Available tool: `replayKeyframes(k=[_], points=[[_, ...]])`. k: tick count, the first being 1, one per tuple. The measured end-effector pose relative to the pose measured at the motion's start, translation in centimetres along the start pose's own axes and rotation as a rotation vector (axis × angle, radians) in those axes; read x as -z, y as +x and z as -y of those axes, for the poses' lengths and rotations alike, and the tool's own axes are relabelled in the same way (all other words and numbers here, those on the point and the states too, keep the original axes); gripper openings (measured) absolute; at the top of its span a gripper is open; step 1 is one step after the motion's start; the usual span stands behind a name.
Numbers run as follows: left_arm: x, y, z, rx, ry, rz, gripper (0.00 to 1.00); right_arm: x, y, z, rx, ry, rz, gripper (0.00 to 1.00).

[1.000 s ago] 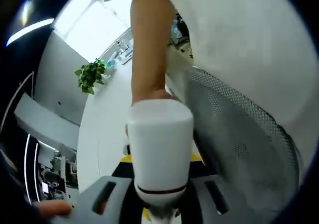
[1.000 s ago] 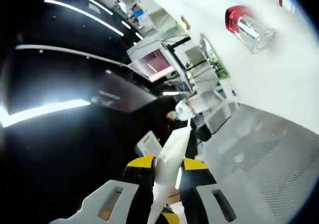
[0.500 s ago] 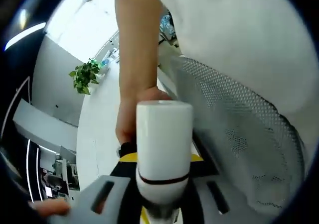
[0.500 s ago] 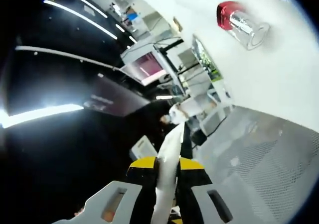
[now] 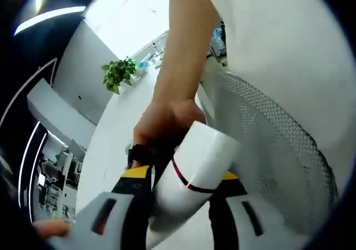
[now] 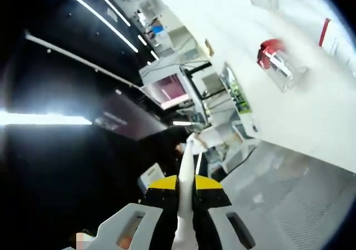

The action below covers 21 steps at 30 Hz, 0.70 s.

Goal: Arrange the skincare products in the storage area until every visible bottle or jar stands upright without overlapping.

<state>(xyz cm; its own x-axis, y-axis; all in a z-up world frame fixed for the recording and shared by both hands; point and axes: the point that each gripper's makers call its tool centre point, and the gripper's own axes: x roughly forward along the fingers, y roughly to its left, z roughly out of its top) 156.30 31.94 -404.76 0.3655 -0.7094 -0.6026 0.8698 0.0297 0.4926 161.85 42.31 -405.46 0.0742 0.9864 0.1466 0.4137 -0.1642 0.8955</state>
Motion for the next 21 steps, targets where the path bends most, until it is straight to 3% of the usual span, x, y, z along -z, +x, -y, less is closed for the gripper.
replayKeyframes(k=[2, 5, 8, 13, 17, 21], points=[[0.0, -0.2, -0.6, -0.027, -0.030, 0.000, 0.35, 0.1, 0.0, -0.3, -0.008, 0.000, 0.007, 0.03], [0.3, -0.7, -1.3, -0.056, -0.143, 0.021, 0.39, -0.7, -0.4, -0.7, -0.018, -0.005, 0.028, 0.03], [-0.2, -1.0, -1.1, -0.043, -0.257, 0.075, 0.46, -1.1, -0.5, -1.2, -0.018, -0.025, 0.039, 0.03], [-0.8, -2.2, -2.1, -0.090, -0.376, 0.126, 0.53, -2.1, -0.9, -2.3, -0.047, -0.049, 0.064, 0.03], [-0.7, -3.4, -2.6, -0.141, -0.491, 0.175, 0.53, -3.3, -1.4, -3.7, -0.062, -0.105, 0.109, 0.03], [-0.2, -4.5, -3.6, -0.198, -0.725, 0.277, 0.53, -3.7, -1.6, -4.5, -0.070, -0.143, 0.125, 0.03]])
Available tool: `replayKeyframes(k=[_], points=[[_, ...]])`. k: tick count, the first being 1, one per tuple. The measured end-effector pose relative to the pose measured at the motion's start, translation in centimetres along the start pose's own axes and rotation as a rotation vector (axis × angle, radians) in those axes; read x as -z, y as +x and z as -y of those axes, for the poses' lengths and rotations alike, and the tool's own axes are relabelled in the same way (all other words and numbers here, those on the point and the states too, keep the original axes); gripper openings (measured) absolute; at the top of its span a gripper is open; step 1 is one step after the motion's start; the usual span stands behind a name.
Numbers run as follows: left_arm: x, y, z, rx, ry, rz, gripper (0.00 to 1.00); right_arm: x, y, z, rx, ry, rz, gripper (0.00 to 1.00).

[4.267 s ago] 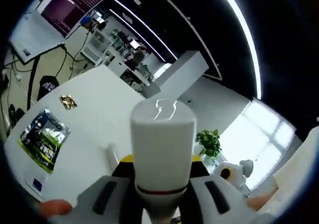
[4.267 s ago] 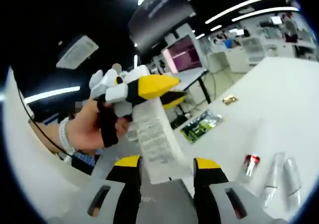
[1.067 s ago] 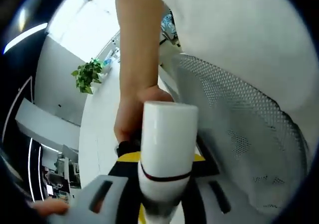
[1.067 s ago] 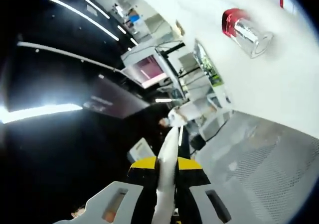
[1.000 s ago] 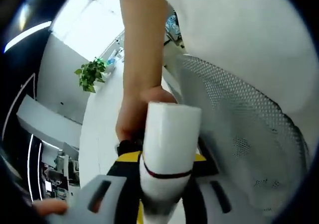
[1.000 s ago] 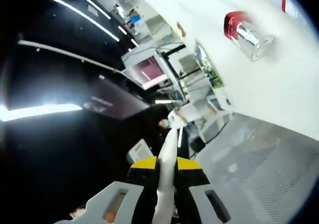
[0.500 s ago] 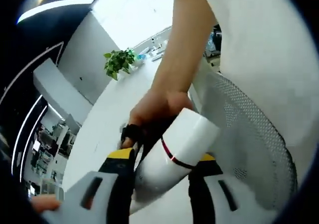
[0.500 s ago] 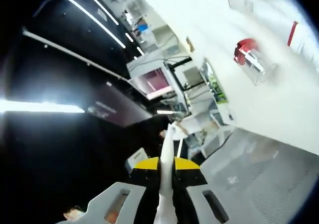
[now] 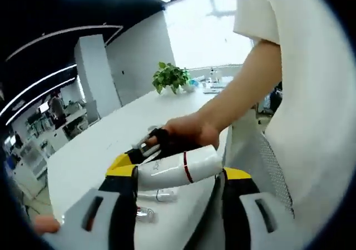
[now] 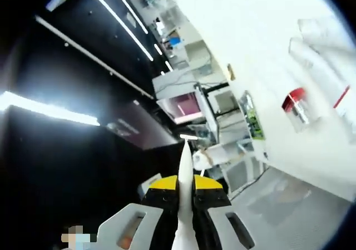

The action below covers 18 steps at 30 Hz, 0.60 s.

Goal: Arrange the skincare products in the storage area until every visible bottle or jar stands upright without overlapping.

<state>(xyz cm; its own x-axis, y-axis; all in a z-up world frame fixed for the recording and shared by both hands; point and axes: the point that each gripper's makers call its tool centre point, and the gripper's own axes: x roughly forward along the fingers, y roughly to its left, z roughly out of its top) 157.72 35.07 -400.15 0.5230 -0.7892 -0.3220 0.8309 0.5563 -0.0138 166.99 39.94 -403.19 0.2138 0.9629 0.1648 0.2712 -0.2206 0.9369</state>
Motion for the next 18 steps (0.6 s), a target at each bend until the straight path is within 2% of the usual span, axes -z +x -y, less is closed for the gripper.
replayKeyframes(k=[2, 4, 7, 10, 14, 16, 18], points=[[-0.2, -0.3, -0.7, -0.024, -0.111, 0.046, 0.56, -0.3, 0.0, 0.0, 0.008, -0.021, 0.010, 0.03], [0.0, -0.4, -1.2, -0.037, -0.308, 0.081, 0.56, -0.9, -0.2, -0.2, 0.003, -0.040, 0.033, 0.03], [0.2, -0.9, -3.0, -0.096, -0.438, 0.130, 0.49, -0.7, -0.2, 0.2, 0.037, -0.078, 0.033, 0.03], [0.6, -0.9, -3.9, -0.091, -0.622, 0.151, 0.53, -0.1, 0.0, 0.2, 0.040, -0.089, 0.034, 0.03], [1.7, -0.5, -4.4, -0.079, -0.810, 0.146, 0.61, 0.3, 0.6, -0.1, 0.054, -0.189, 0.027, 0.03], [2.4, -0.2, -4.4, -0.073, -0.892, 0.128, 0.60, 0.9, 1.0, -0.3, 0.069, -0.230, 0.005, 0.04], [2.8, 0.0, -4.2, -0.064, -0.921, 0.118, 0.59, 1.5, 1.5, -0.7, 0.075, -0.279, -0.017, 0.04]])
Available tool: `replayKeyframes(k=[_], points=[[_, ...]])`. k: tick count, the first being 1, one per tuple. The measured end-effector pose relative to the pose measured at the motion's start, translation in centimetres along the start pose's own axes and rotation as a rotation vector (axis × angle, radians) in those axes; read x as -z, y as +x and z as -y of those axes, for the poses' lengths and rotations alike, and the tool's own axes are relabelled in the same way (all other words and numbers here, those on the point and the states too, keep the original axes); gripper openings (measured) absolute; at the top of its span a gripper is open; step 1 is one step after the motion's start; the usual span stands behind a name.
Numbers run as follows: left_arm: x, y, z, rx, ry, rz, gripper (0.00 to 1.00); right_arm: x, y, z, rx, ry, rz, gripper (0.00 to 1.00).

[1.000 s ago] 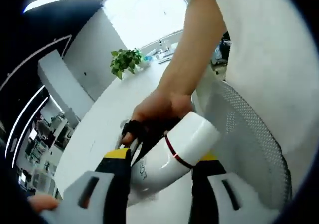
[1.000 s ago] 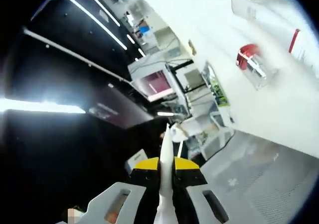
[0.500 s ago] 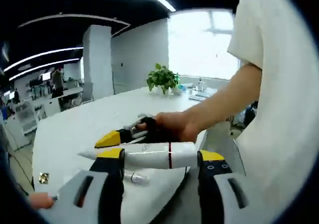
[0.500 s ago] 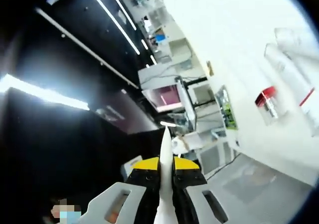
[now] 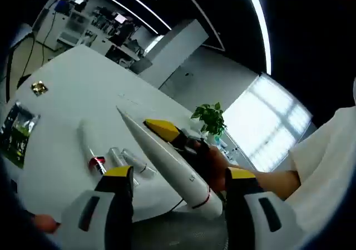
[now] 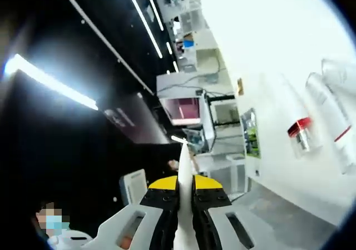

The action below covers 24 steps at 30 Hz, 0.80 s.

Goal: Arrange the skincare products in the storage area until every visible bottle or jar stands upright without overlapping.

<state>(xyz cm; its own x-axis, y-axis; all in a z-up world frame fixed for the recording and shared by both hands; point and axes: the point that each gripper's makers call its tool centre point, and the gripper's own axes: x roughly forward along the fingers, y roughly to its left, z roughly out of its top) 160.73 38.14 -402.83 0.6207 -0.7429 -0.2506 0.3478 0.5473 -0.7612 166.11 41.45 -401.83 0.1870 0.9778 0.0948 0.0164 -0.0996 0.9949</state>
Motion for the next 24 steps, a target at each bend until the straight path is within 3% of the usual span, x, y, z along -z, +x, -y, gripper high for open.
replayKeyframes(k=[7, 15, 18, 21, 24], points=[[0.8, 0.3, 0.1, 0.031, -0.076, -0.012, 0.49, 0.7, 1.5, -1.8, -0.029, -0.088, -0.019, 0.04], [1.2, 0.3, 0.3, 0.064, -0.159, -0.029, 0.35, 2.1, 2.1, -2.4, -0.023, -0.212, -0.045, 0.04], [0.8, 0.4, 0.8, 0.098, -0.224, -0.003, 0.27, 2.3, 2.0, -2.6, -0.030, -0.292, -0.036, 0.04], [0.3, 0.5, 1.0, 0.125, -0.287, 0.016, 0.28, 2.7, 2.0, -2.7, -0.031, -0.336, -0.049, 0.04], [0.2, 0.6, 1.1, 0.128, -0.290, 0.016, 0.23, 3.0, 2.1, -3.0, -0.044, -0.347, -0.059, 0.04]])
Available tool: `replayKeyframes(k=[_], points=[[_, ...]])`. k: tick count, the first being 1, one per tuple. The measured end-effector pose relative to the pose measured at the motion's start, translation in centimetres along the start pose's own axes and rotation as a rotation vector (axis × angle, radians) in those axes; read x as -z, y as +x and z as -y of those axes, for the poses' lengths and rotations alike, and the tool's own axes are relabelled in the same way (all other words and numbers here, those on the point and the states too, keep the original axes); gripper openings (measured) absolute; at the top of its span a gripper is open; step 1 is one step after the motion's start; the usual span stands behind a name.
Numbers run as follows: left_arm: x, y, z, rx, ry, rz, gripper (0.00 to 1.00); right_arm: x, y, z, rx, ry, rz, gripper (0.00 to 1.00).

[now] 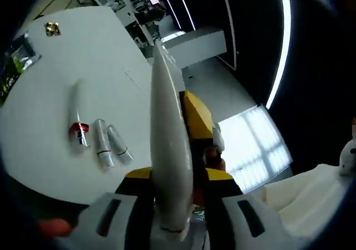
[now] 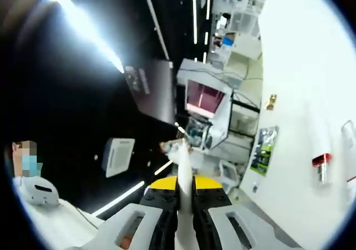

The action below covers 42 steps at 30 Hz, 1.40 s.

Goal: Arrange the skincare products in the storage area until every visible bottle or jar stands upright without overlapping.

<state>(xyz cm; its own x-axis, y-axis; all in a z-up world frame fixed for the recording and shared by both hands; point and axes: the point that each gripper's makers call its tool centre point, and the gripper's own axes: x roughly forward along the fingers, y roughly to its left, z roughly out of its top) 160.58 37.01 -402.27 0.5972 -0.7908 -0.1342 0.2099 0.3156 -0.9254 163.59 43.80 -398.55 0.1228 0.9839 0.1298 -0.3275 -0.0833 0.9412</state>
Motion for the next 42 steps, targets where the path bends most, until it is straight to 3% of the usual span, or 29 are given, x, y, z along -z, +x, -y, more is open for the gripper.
replayKeyframes(k=[6, 12, 15, 21, 23, 32, 38, 42], points=[[0.1, -0.5, 0.4, 0.014, 0.013, 0.005, 0.19, 0.2, 0.2, -0.7, -0.020, -0.034, -0.009, 0.04], [-0.3, -1.1, 1.7, 0.027, 0.139, 0.060, 0.16, 0.3, 0.5, -2.1, -0.073, -0.075, -0.012, 0.06], [-0.2, -1.2, 2.1, 0.022, 0.164, 0.066, 0.15, 0.5, 0.4, -2.7, -0.088, -0.097, -0.022, 0.07], [0.6, -1.2, 2.1, -0.007, 0.221, 0.080, 0.13, 1.3, -0.1, -2.9, -0.086, -0.139, -0.070, 0.12], [0.6, -1.4, 1.5, -0.056, 0.304, 0.073, 0.12, 1.5, -0.1, -3.1, -0.091, -0.143, -0.084, 0.14], [0.7, -2.2, 0.6, -0.094, 0.321, 0.103, 0.12, 2.6, 0.6, -2.9, -0.085, -0.173, -0.129, 0.22], [0.6, -2.3, 0.6, -0.097, 0.329, 0.114, 0.12, 2.7, 0.7, -2.9, -0.073, -0.197, -0.132, 0.23], [0.5, -2.3, 0.7, -0.089, 0.332, 0.116, 0.11, 2.9, 0.8, -3.3, -0.082, -0.196, -0.134, 0.30]])
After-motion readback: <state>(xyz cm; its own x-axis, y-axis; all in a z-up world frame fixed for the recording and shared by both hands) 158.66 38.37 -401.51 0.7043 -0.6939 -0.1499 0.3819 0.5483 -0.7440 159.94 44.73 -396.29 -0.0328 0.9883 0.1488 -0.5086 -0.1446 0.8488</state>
